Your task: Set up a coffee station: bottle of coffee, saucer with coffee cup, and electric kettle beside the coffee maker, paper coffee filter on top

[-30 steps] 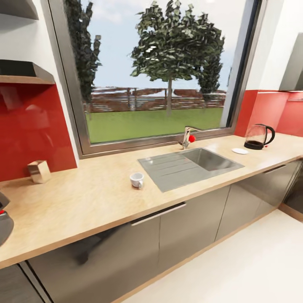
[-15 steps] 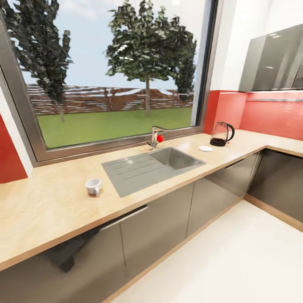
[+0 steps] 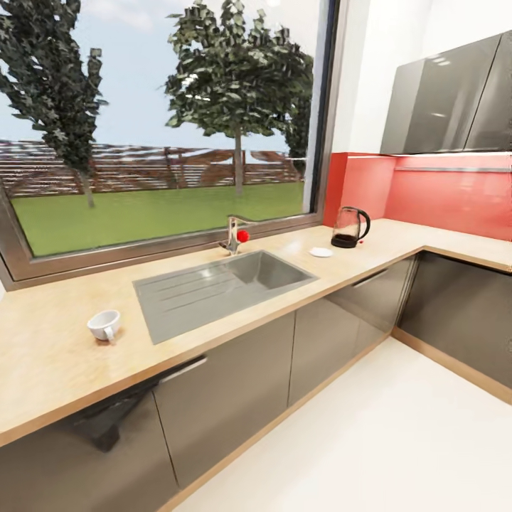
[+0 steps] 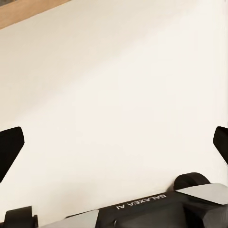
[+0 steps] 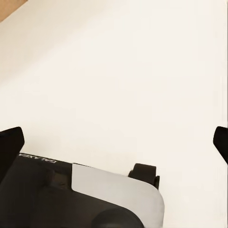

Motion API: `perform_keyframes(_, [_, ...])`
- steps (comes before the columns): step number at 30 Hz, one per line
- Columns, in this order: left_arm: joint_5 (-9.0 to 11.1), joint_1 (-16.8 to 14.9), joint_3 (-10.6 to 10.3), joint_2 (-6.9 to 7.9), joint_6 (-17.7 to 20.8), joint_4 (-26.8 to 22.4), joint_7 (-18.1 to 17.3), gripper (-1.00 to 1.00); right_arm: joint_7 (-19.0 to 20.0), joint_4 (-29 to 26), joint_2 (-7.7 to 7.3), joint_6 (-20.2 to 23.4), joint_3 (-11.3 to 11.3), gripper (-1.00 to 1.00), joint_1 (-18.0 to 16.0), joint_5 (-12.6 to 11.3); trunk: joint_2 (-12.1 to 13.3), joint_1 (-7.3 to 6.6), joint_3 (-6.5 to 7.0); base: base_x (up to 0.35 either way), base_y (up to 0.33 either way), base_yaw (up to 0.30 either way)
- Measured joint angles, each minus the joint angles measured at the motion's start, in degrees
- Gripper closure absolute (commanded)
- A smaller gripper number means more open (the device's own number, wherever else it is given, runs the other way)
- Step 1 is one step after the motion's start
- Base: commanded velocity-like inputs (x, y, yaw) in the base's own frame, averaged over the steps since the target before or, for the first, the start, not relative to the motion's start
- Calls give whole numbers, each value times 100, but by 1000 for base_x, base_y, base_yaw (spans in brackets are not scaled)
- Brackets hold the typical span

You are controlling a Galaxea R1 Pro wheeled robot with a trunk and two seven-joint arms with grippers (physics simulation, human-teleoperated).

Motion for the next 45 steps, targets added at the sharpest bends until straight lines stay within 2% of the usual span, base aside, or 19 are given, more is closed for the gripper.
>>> perform_keyframes(45, [0, 0, 0, 0, 0, 0, 4, -100, -6, -1, 4, -4, 3, -100, 1, 2, 0, 0, 0, 191, -297, 0])
